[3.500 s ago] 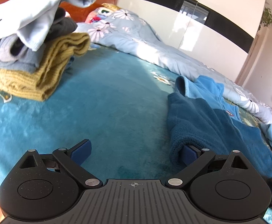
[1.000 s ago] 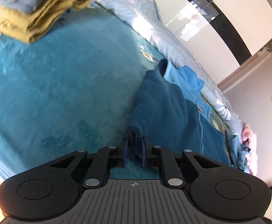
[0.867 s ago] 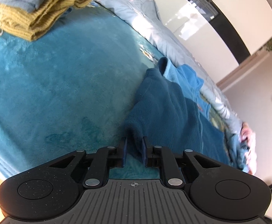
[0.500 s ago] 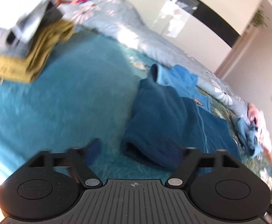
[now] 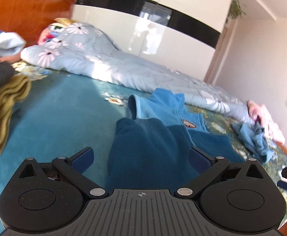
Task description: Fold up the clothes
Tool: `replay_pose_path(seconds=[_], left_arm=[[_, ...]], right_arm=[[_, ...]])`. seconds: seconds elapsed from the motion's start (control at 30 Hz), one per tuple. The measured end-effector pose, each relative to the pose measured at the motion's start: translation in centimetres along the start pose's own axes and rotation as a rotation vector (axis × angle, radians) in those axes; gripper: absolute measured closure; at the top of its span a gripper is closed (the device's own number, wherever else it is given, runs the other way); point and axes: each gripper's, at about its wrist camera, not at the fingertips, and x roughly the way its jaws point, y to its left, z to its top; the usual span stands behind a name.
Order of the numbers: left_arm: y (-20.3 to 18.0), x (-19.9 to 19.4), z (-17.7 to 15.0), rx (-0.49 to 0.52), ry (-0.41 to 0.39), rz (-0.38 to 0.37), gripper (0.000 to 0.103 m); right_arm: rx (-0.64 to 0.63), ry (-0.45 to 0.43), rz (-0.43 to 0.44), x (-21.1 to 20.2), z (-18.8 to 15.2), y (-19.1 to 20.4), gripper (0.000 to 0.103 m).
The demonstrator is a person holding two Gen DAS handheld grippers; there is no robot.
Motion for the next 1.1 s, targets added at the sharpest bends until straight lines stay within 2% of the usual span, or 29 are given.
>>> replay_pose_path(seconds=[0.17, 0.27, 0.4, 0.5, 0.63, 0.7, 0.83, 0.93, 1.1], left_arm=[[-0.2, 4.8, 2.5, 0.091, 0.068, -0.053, 0.0], [-0.2, 8.5, 4.3, 0.144, 0.085, -0.096, 0.0], [-0.4, 13.2, 7.1, 0.22, 0.058, -0.125, 0.001], [-0.3, 17.4, 9.2, 0.26, 0.084, -0.125, 0.001], [0.7, 23.5, 11.5, 0.278, 0.137, -0.094, 0.001], [1.5, 26.3, 12.3, 0.247, 0.171, -0.099, 0.001], [3.0, 30.4, 13.3, 0.189, 0.212, -0.105, 0.001], [3.4, 32.6, 13.6, 0.187, 0.243, -0.122, 0.002], [3.2, 35.1, 13.6, 0.245, 0.299, -0.151, 0.016]], right_arm=[[0.028, 0.022, 0.03, 3.3, 1.8, -0.3, 0.001], [-0.057, 0.041, 0.052, 6.2, 4.0, 0.1, 0.001], [-0.2, 0.095, 0.081, 11.0, 7.8, 0.5, 0.001], [-0.278, 0.128, 0.094, 15.1, 10.6, 0.1, 0.001], [-0.276, 0.185, 0.08, 21.6, 13.9, -1.9, 0.003], [-0.242, 0.221, 0.081, 25.1, 15.2, -3.1, 0.005], [-0.205, 0.294, 0.055, 31.5, 16.1, -5.1, 0.014], [-0.214, 0.338, 0.027, 35.1, 15.8, -5.9, 0.02], [-0.247, 0.401, 0.032, 38.5, 15.6, -6.8, 0.029]])
